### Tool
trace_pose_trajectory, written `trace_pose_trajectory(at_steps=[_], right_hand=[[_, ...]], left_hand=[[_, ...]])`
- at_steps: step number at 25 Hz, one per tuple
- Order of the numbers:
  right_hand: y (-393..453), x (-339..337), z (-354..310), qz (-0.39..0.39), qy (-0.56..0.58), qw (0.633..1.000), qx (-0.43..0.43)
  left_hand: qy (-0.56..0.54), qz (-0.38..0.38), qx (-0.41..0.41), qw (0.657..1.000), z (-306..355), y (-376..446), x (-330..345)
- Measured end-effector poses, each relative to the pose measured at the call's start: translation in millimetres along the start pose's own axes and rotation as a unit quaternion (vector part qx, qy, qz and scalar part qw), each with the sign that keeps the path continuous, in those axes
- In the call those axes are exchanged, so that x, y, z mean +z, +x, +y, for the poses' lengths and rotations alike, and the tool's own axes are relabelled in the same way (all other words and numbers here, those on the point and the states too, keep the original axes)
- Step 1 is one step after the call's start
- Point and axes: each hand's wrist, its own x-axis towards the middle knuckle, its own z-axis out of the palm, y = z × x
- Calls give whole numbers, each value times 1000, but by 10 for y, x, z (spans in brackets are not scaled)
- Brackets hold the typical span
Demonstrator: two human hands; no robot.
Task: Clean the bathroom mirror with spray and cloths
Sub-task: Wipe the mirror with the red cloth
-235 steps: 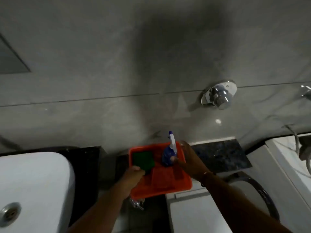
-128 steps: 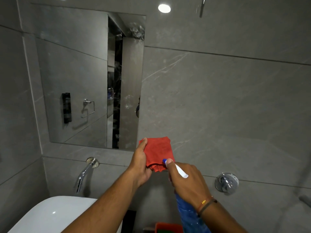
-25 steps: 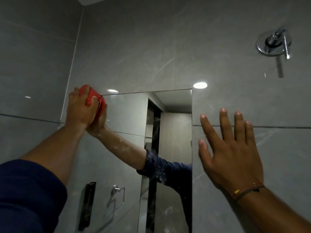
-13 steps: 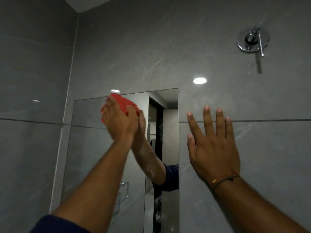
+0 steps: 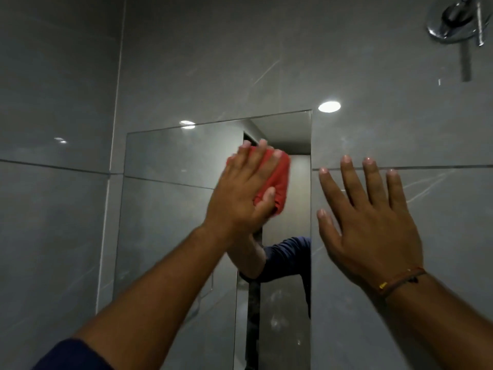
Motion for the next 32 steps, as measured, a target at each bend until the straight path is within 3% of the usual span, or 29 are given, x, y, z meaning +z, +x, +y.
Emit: trace_pose_trajectory(at_steps=[5, 8, 13, 15, 18, 22, 25, 29, 30, 32], right_hand=[[35, -6, -10, 20, 10, 1000, 2], [31, 28, -18, 26, 3, 1000, 3], [22, 11, -29, 16, 19, 1000, 4], [9, -10, -23, 6, 35, 999, 4], [-249, 9, -35, -12, 56, 998, 7], [-804, 68, -3, -18, 63, 998, -15], [-1038, 67, 66, -24, 62, 998, -9], [-1137, 84, 94, -32, 60, 998, -7], [-1135, 91, 86, -34, 60, 998, -8], [-1120, 107, 55, -28, 59, 998, -9]], left_hand=[[-12, 48, -189, 981, -1559, -580, -351], [-57, 81, -364, 926, -2090, -890, -500], [-72, 143, -576, 802, -1565, -1118, -393], [-75, 148, -592, 789, -1118, -949, -358], [-73, 123, -505, 851, -206, -662, -217], [-91, 52, -256, 961, 979, -516, 15], [-61, -6, -78, 995, 1461, -709, 198], [2, -57, 90, 994, 1105, -1031, 221], [2, -57, 93, 994, 863, -1087, 187], [-4, -27, 17, 999, 240, -1167, 81]])
